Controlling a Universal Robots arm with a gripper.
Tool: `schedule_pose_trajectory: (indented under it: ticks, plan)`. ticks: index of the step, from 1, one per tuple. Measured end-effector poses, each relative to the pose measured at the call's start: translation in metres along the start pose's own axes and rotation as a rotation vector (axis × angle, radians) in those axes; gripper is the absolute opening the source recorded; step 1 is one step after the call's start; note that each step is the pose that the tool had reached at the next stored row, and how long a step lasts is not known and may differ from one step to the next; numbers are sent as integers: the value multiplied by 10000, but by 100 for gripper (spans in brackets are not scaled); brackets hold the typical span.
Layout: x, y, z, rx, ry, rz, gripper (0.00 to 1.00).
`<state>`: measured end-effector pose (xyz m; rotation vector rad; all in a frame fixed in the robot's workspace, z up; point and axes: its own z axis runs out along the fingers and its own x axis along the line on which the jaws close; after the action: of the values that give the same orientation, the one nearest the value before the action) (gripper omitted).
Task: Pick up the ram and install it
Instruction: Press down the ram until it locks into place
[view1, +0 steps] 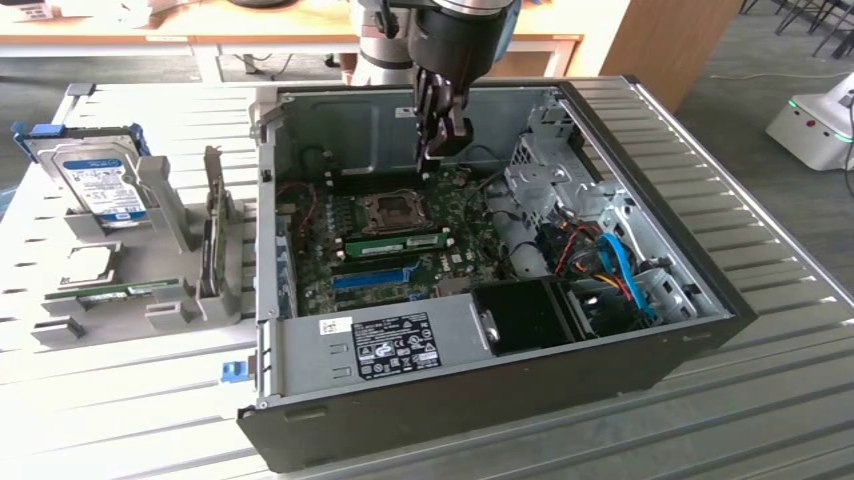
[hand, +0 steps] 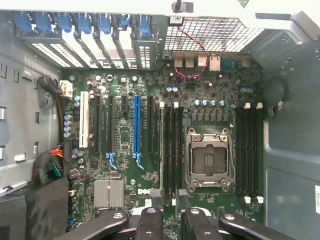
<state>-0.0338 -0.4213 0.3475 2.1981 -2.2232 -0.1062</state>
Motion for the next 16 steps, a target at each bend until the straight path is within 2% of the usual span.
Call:
schedule_pose_trajectory:
  ticks: [4,6,16]
  plan:
    - [0,0,0,0,0,0,23]
    - [0,0,0,0,0,0,11]
    - [0,-24,-2,-1,2,-15,11]
